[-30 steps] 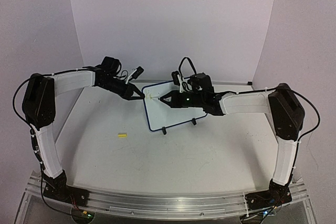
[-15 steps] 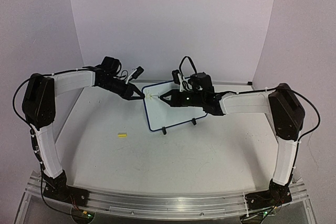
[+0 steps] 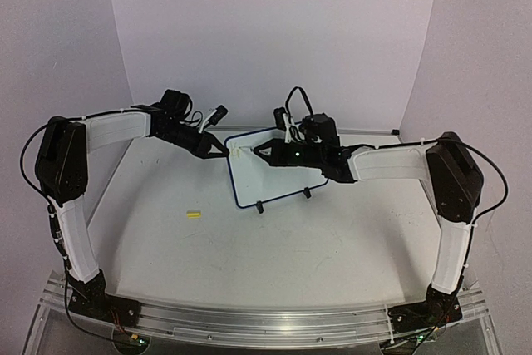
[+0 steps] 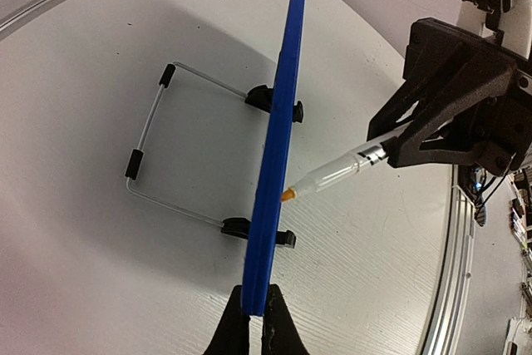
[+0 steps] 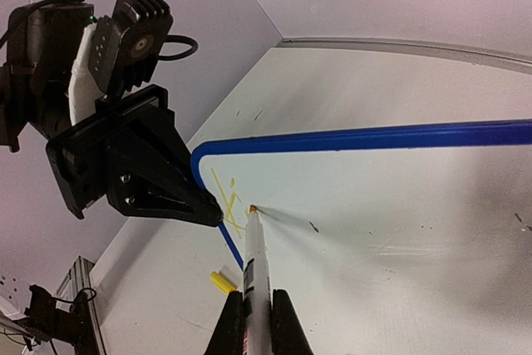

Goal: Write a sentence on the whiteboard
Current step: Write on the whiteboard with the whiteboard marker without the cap.

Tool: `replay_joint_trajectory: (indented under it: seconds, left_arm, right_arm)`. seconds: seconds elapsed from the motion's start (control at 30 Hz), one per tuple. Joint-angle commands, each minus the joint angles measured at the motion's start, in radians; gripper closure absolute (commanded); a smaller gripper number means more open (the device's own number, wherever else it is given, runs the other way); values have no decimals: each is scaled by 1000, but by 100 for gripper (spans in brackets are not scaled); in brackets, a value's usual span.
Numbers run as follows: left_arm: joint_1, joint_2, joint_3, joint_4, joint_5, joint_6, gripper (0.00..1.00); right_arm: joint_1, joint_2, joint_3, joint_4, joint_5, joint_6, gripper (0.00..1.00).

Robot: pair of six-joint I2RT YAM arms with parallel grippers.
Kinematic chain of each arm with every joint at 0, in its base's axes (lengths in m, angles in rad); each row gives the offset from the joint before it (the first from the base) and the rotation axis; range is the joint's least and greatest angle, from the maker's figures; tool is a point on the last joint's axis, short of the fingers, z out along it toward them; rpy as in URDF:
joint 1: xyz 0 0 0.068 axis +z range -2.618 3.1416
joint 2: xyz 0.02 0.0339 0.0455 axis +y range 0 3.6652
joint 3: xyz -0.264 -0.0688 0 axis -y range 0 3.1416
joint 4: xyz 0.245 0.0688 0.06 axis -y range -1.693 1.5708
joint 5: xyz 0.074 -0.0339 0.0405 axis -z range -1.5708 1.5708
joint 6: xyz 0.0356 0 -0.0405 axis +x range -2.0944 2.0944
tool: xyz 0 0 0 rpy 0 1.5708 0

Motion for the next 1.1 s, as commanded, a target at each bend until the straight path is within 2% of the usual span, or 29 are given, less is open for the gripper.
replay_joint_trajectory:
  seconds: [0.0, 1.07]
  left_arm:
    - [-31, -16, 16, -54, -21, 34, 100]
    - [-32, -19, 17, -55, -22, 34, 100]
  right_arm:
    - [-9, -60, -15, 41, 99, 8, 100]
    - [-11, -59, -104, 35, 82, 32, 100]
